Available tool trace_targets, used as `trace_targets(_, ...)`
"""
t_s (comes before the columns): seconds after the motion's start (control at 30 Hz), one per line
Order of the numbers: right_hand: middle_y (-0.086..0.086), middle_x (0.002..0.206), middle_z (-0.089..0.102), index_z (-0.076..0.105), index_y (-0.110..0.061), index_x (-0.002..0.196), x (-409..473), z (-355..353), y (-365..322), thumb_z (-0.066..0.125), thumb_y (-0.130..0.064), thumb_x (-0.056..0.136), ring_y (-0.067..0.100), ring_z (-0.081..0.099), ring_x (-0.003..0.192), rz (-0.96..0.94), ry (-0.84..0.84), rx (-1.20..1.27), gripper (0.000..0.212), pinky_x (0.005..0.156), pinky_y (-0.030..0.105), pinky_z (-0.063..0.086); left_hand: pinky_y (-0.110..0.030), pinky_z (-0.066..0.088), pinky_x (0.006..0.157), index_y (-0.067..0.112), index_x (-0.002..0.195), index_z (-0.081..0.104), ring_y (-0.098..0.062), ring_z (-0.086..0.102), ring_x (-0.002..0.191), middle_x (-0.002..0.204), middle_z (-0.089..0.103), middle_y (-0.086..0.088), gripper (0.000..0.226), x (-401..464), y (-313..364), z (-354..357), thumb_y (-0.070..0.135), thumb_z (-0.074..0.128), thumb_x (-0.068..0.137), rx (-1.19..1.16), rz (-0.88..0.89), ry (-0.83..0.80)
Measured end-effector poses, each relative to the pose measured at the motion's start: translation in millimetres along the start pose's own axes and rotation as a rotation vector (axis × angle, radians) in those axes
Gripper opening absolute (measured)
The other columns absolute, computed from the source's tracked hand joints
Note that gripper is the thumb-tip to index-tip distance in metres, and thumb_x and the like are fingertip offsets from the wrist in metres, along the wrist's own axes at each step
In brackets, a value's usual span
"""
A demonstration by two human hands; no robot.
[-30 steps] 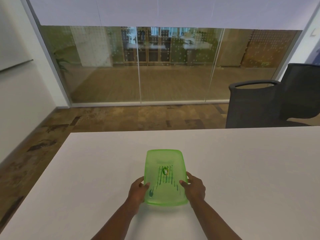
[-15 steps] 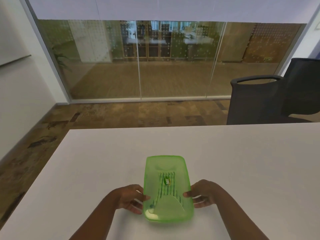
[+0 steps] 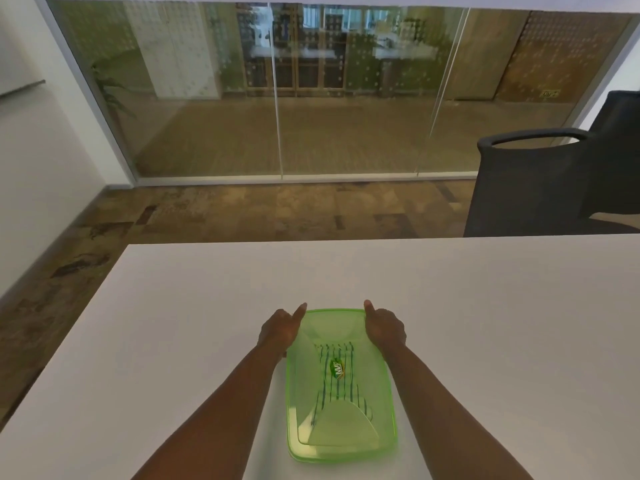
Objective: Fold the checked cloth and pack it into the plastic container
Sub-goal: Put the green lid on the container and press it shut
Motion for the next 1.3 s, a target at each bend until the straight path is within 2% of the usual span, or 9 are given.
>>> trace_targets(0.1, 0.020, 0.116, 0.062, 0.056, -0.001, 0.110, 2, 7, -2, 0.023, -0.041, 0.099, 0.035, 0.054, 0.112, -0.058, 0.104, -0.019, 0.053, 0.090, 0.037, 0.043, -0.033, 0.044, 0.077, 0.014, 0.088, 0.047, -0.030, 0.055, 0.093, 0.085, 0.050, -0.005, 0.044, 8, -5, 8, 0.057, 0.042, 0.087, -0.013, 0.076, 0.044)
trace_targets(0.3, 0.022, 0.116, 0.060, 0.053, -0.002, 0.111, 6, 15, 3, 0.024, -0.040, 0.099, 0.037, 0.054, 0.111, -0.062, 0.147, 0.046, 0.050, 0.090, 0.039, 0.043, -0.028, 0.027, 0.053, 0.019, 0.059, 0.030, -0.019, 0.037, 0.060, 0.060, 0.038, 0.002, 0.047, 13, -12, 15, 0.053, 0.043, 0.089, -0.095, 0.125, 0.095)
trace_targets(0.53, 0.022, 0.111, 0.062, 0.054, -0.001, 0.106, 8, 20, 6, 0.025, -0.040, 0.099, 0.038, 0.057, 0.104, -0.028, 0.156, 0.038, 0.049, 0.084, 0.038, 0.044, -0.031, 0.026, 0.059, 0.020, 0.055, 0.026, -0.024, 0.037, 0.067, 0.056, 0.035, 0.002, 0.049, 12, -17, 18, 0.049, 0.042, 0.091, -0.063, 0.153, 0.172)
trace_targets(0.67, 0.021, 0.115, 0.060, 0.053, -0.001, 0.111, 11, 19, 7, 0.022, -0.045, 0.098, 0.037, 0.055, 0.109, -0.020, 0.094, -0.019, 0.055, 0.089, 0.039, 0.043, -0.029, 0.031, 0.062, 0.020, 0.057, 0.032, -0.025, 0.041, 0.069, 0.058, 0.039, 0.003, 0.048, 10, -15, 15, 0.054, 0.045, 0.087, -0.065, 0.132, 0.158)
trace_targets(0.8, 0.017, 0.093, 0.053, 0.048, -0.007, 0.081, 11, 12, 16, 0.018, -0.051, 0.096, 0.027, 0.050, 0.090, -0.033, -0.038, -0.015, 0.056, 0.089, 0.039, 0.043, -0.025, 0.044, 0.052, 0.015, 0.078, 0.050, -0.021, 0.051, 0.068, 0.075, 0.052, -0.003, 0.048, 4, -23, 2, 0.062, 0.042, 0.084, -0.163, -0.001, 0.006)
trace_targets(0.93, 0.014, 0.095, 0.063, 0.057, -0.005, 0.104, -11, 0, 47, 0.041, -0.061, 0.086, 0.027, 0.062, 0.083, 0.074, -0.368, 0.249, 0.061, 0.065, 0.030, 0.051, -0.026, 0.051, 0.057, 0.007, 0.088, 0.061, -0.019, 0.060, 0.067, 0.076, 0.059, -0.004, 0.060, -16, -53, -12, 0.065, 0.050, 0.078, 0.002, -0.123, -0.413)
trace_targets(1.07, 0.006, 0.082, 0.063, 0.063, -0.008, 0.098, -44, -7, 78, 0.066, -0.054, 0.073, 0.014, 0.063, 0.064, 0.147, -0.737, 0.068, 0.052, 0.055, 0.025, 0.055, -0.026, 0.060, 0.055, 0.012, 0.079, 0.065, -0.010, 0.071, 0.063, 0.066, 0.069, 0.005, 0.034, -47, -81, -10, 0.046, 0.068, 0.076, 0.264, -0.193, -0.829)
trace_targets(1.2, 0.005, 0.084, 0.066, 0.063, -0.012, 0.097, -67, -6, 91, 0.076, -0.035, 0.069, 0.008, 0.067, 0.059, 0.134, -0.927, 0.035, 0.039, 0.061, 0.021, 0.058, -0.020, 0.060, 0.055, 0.016, 0.076, 0.065, -0.006, 0.072, 0.058, 0.056, 0.072, 0.008, 0.018, -64, -84, -1, 0.032, 0.072, 0.077, 0.317, -0.155, -0.869)
trace_targets(1.3, 0.003, 0.082, 0.069, 0.065, -0.012, 0.094, -74, -5, 95, 0.077, -0.022, 0.073, 0.007, 0.067, 0.056, 0.132, -0.898, 0.091, 0.027, 0.060, 0.018, 0.058, -0.018, 0.058, 0.053, 0.018, 0.073, 0.067, -0.005, 0.071, 0.056, 0.057, 0.071, 0.008, 0.015, -70, -81, -2, 0.030, 0.074, 0.075, 0.285, -0.082, -0.778)
Point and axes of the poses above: each hand's wrist, its own x-axis towards the middle knuckle, its own z-axis out of the palm, y = z × x, the point moved 4 cm from there along x, towards the middle knuckle
